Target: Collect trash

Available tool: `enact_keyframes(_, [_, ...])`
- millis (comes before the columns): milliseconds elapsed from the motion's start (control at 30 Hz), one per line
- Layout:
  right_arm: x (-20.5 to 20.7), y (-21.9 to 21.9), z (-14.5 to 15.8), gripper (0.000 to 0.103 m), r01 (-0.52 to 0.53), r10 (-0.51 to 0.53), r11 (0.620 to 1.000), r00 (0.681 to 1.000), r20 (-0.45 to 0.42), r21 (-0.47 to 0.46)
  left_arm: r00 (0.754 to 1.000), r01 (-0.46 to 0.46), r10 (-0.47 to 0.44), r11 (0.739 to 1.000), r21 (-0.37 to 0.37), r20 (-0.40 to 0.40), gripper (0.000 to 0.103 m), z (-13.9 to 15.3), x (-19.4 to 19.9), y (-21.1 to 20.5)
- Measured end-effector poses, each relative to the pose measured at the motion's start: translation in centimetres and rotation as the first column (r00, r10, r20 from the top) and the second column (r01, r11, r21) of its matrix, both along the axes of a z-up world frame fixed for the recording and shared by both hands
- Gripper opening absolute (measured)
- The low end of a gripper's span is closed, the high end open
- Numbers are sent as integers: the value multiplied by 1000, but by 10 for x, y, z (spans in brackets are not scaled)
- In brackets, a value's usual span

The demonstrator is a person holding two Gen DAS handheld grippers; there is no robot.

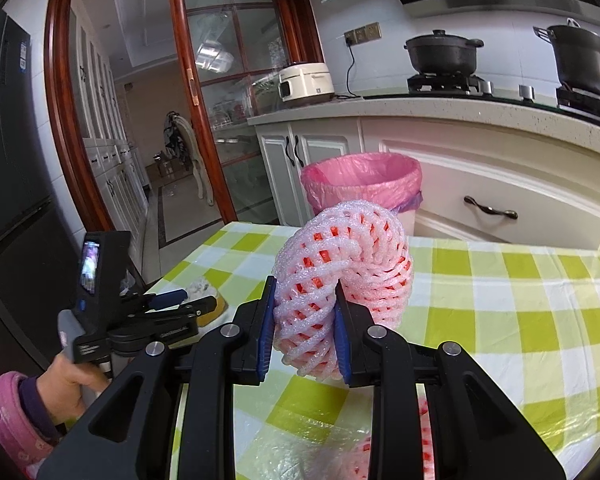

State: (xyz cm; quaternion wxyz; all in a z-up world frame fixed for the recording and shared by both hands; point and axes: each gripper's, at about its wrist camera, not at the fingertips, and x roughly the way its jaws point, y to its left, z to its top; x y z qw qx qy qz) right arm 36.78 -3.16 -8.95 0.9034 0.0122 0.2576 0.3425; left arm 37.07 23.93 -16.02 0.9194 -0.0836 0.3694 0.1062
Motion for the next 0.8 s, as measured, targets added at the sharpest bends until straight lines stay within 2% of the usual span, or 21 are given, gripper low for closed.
enact_keyframes(100, [-3,4,-1,26,-6,6,1000,1000,1,-2,1000,-6,5,1000,13,28,61,7,-9,-5])
enact_keyframes(133, [-3,4,-1,26,-7,7,1000,1000,2,-2,999,-24,23,999,30,37,71,9,-9,-4])
enact_keyframes(167, [-4,4,-2,26,-7,7,1000,1000,1,-2,999,-32,31,999,33,37,74,9,-7,-3])
enact_keyframes(333, [-1,1,-2,26,3,-3,1000,1000,-3,0,999,-38,39,999,15,-35,73,-9,14,8])
enact_keyframes(367, [0,0,-2,26,7,-7,1000,1000,-4,1,998,-38,39,999,21,-46,69,-10,17,8])
enact_keyframes(433, [1,-2,-2,26,16,-16,1000,1000,-6,4,999,-20,22,999,38,-34,54,-7,17,4])
enact_keyframes(500, [1,-3,-1,26,19,-19,1000,1000,-9,6,1000,-4,5,999,49,-26,47,-5,15,0])
enact_keyframes(533, [0,-2,-1,26,18,-18,1000,1000,-7,7,1000,2,-1,999,52,-21,38,-4,13,-2])
enact_keyframes(567, [-1,-2,0,26,17,-17,1000,1000,-5,7,1000,11,-10,998,59,-17,34,-2,11,-5])
enact_keyframes(600, [-3,-2,1,26,14,-14,1000,1000,-3,8,1000,12,-12,998,67,-9,23,1,8,-9])
enact_keyframes(700, [-8,-2,4,26,6,-6,1000,1000,8,12,999,6,-9,998,68,32,18,13,-4,-18])
enact_keyframes(733, [-9,-3,5,26,5,-5,1000,1000,10,14,999,9,-12,997,77,43,13,17,-7,-22])
enact_keyframes(800, [-11,-7,7,26,3,-4,1000,1000,12,24,998,7,-13,995,102,61,13,22,-14,-29])
